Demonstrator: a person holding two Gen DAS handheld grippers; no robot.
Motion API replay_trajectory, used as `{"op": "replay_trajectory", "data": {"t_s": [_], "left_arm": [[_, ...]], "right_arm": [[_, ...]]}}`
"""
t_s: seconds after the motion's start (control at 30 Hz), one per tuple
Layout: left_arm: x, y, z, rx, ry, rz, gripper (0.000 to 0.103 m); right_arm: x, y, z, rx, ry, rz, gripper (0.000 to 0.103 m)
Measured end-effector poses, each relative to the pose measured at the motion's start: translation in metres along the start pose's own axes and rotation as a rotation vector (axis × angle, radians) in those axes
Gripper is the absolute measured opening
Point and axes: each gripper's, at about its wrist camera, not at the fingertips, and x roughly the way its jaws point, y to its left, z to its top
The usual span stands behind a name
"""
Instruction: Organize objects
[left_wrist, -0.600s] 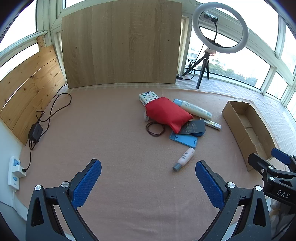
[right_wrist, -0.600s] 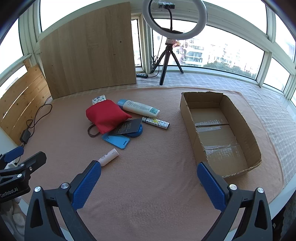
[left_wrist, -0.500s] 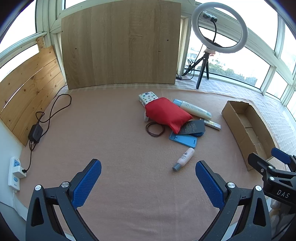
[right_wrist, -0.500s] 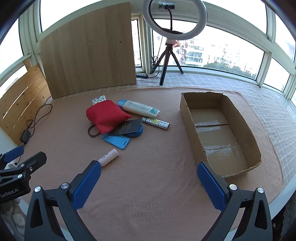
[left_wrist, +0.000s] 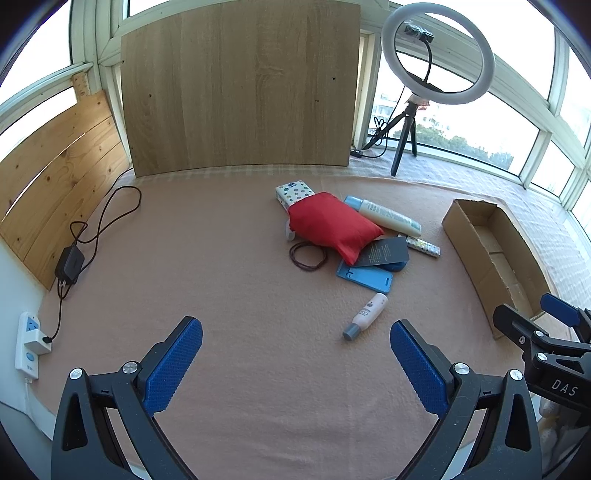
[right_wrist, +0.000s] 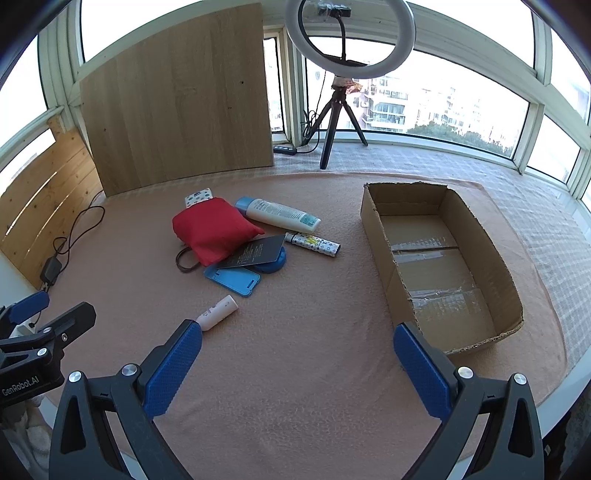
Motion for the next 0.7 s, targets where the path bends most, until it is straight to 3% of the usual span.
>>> {"op": "replay_trajectory", "data": {"t_s": [0.7], "left_arm": [[0.002,-0.0022,0.0002,-0.003,0.002,0.0,0.103]], "right_arm": [[0.0017,0.0024,0.0029,-0.007,-0.01,0.002,0.103]]}}
